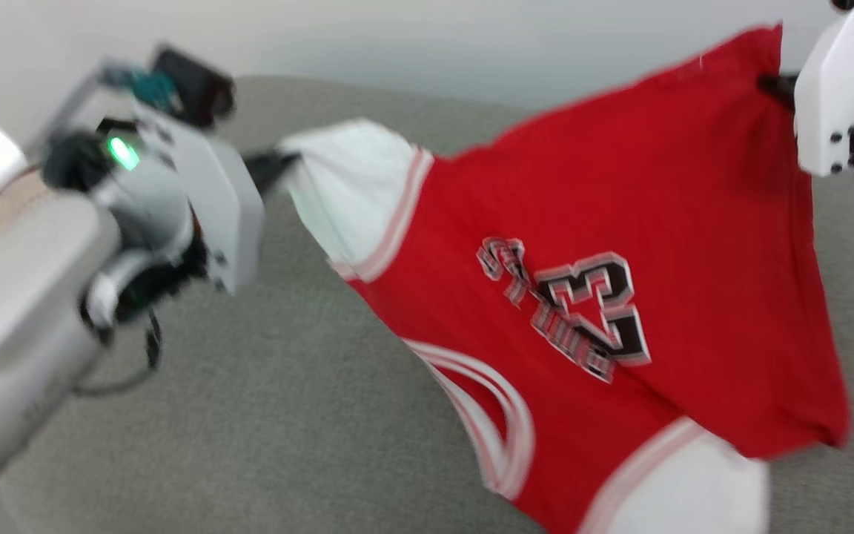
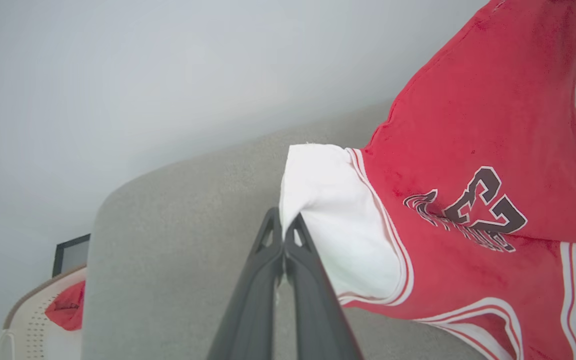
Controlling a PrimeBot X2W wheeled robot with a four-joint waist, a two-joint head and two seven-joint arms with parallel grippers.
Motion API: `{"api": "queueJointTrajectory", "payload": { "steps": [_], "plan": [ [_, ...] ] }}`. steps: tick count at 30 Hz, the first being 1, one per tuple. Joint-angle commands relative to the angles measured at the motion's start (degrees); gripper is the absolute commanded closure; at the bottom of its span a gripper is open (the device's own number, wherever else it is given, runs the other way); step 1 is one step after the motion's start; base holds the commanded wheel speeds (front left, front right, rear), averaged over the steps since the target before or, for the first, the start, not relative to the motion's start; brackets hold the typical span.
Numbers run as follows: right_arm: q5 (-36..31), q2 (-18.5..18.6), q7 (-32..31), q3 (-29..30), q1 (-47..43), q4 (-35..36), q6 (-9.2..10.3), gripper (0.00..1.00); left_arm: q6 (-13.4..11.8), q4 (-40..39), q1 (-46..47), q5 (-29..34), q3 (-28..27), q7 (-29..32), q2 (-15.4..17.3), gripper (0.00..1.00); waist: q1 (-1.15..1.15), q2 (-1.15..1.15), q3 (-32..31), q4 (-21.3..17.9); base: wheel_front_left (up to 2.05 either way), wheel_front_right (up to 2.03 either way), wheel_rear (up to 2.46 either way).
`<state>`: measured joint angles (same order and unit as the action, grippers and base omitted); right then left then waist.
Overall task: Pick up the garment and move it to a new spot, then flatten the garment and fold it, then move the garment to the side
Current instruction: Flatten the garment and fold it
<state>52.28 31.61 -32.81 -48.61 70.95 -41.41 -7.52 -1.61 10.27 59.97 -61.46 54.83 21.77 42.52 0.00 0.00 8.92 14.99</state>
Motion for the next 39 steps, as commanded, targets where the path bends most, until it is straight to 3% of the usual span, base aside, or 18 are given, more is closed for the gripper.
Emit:
{"api": "queueJointTrajectory", "payload": {
  "steps": [1, 11, 18, 24, 31, 39],
  "plan": [
    [-0.8, 0.1, 1.4, -0.2, 1.2, 0.2, 0.06, 1.0, 0.7, 1.3, 2.0, 0.5, -0.4, 0.7, -0.1, 1.0, 0.0, 0.0, -3.4, -3.4, 0.0, 0.0, 0.0],
    [-5.8, -3.8, 14.0, 1.3, 8.2, -4.9, 0.06, 1.0, 5.9, 17.7, 18.9, 6.3, -0.8, 2.2, -4.1, 1.0, 0.0, 0.0, -6.9, -9.1, 0.0, 0.0, 0.0],
    [-9.4, -7.3, 21.9, 2.7, 13.3, -10.8, 0.06, 1.0, 8.2, 29.0, 29.1, 10.7, -0.1, -2.9, -8.3, 1.0, 0.0, 0.0, -7.9, -12.1, 0.0, 0.0, 0.0],
    [-10.6, -9.9, 25.0, 3.0, 16.3, -14.9, 0.06, 1.0, 8.9, 36.4, 35.2, 12.3, 1.0, -6.7, -10.9, 1.0, 0.0, 0.0, -7.3, -14.2, 0.0, 0.0, 0.0],
    [-10.8, -10.2, 26.9, 2.6, 19.5, -16.5, 0.06, 1.0, 9.1, 40.0, 40.8, 11.6, 2.8, -9.9, -12.1, 1.0, 0.0, 0.0, -2.4, -15.8, 0.0, 0.0, 0.0],
    [-13.8, -10.1, 33.9, 4.1, 26.1, -17.7, 0.06, 1.0, 9.0, 40.9, 49.3, 13.1, 5.0, -15.6, -10.5, 1.0, 0.0, 0.0, 10.0, -17.5, 0.0, 0.0, 0.0]
  ]
}}
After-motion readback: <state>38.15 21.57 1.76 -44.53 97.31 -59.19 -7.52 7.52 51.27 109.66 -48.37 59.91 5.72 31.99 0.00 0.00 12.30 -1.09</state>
